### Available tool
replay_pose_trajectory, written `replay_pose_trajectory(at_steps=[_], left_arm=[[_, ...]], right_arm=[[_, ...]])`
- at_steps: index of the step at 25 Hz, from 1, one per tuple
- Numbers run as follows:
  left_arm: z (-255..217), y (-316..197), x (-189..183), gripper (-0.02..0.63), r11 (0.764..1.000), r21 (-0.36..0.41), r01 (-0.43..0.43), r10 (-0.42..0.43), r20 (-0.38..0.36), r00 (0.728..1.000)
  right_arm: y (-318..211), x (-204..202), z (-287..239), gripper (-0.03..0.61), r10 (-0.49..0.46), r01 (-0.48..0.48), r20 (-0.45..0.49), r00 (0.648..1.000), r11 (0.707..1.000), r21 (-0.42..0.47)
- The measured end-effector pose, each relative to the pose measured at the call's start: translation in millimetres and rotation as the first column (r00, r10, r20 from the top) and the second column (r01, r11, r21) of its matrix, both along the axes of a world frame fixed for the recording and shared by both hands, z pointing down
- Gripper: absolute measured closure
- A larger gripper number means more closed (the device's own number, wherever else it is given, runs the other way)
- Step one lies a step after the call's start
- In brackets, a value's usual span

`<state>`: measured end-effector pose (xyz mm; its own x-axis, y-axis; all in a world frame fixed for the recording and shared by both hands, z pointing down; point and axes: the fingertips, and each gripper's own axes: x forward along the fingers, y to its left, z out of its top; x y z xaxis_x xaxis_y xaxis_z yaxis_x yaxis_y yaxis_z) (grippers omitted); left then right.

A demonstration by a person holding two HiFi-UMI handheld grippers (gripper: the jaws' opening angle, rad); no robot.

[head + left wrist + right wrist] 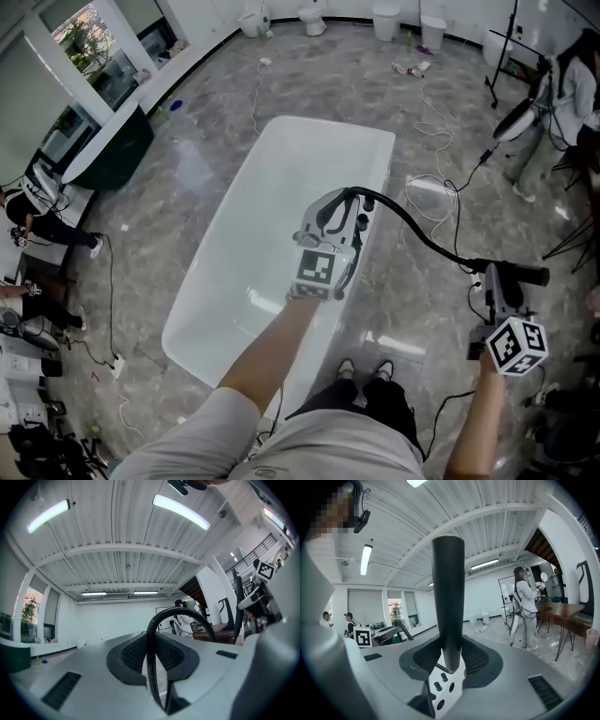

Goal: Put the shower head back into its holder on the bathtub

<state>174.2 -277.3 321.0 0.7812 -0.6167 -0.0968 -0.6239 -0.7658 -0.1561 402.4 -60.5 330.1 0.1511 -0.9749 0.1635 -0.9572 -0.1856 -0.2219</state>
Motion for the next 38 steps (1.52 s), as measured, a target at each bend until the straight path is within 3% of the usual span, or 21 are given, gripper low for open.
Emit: replay_pose_trajectory(at_steps=[3, 7, 10, 12, 18, 22, 27, 33, 38], left_arm=[[12, 14, 19, 0.565, 0.999, -0.019, -0.033, 0.033, -0.001, 0.999], [0, 15, 48, 0.565, 0.997, 0.050, -0.055, 0.054, 0.020, 0.998], [-13, 13, 47, 0.565, 0.989, 0.133, -0.059, 0.051, 0.068, 0.996], [-10, 13, 33, 0.565, 0.988, 0.146, -0.046, 0.032, 0.097, 0.995], [54, 17, -16, 0.565, 0.999, -0.012, 0.048, -0.047, 0.108, 0.993], [76, 24, -29, 0.565, 0.996, -0.050, 0.070, -0.061, 0.150, 0.987], [76, 43, -49, 0.565, 0.993, -0.093, 0.071, -0.059, 0.129, 0.990], [122, 63, -69, 0.565, 0.970, -0.224, 0.097, -0.058, 0.176, 0.983], [139, 69, -81, 0.565, 0.957, -0.262, 0.129, -0.079, 0.193, 0.978]], right_arm=[[5, 6, 2, 0.437, 0.006, -0.006, -0.013, 1.000, 1.000, -0.013], [13, 21, 4, 0.437, 0.015, -0.015, -0.005, 1.000, 1.000, -0.023], [8, 23, -1, 0.437, -0.005, 0.005, -0.002, 1.000, 1.000, -0.010], [1, 19, -1, 0.437, -0.025, 0.025, 0.002, 1.000, 1.000, -0.003], [-18, 5, 21, 0.437, -0.086, 0.087, 0.033, 0.996, 0.996, -0.026], [-21, 2, 28, 0.437, -0.107, 0.108, 0.032, 0.994, 0.993, -0.039], [-23, -2, 34, 0.437, -0.110, 0.112, 0.040, 0.993, 0.993, -0.045], [-28, -6, 43, 0.437, -0.133, 0.135, 0.039, 0.990, 0.990, -0.046], [-37, -12, 40, 0.437, -0.155, 0.155, 0.025, 0.988, 0.987, -0.035]])
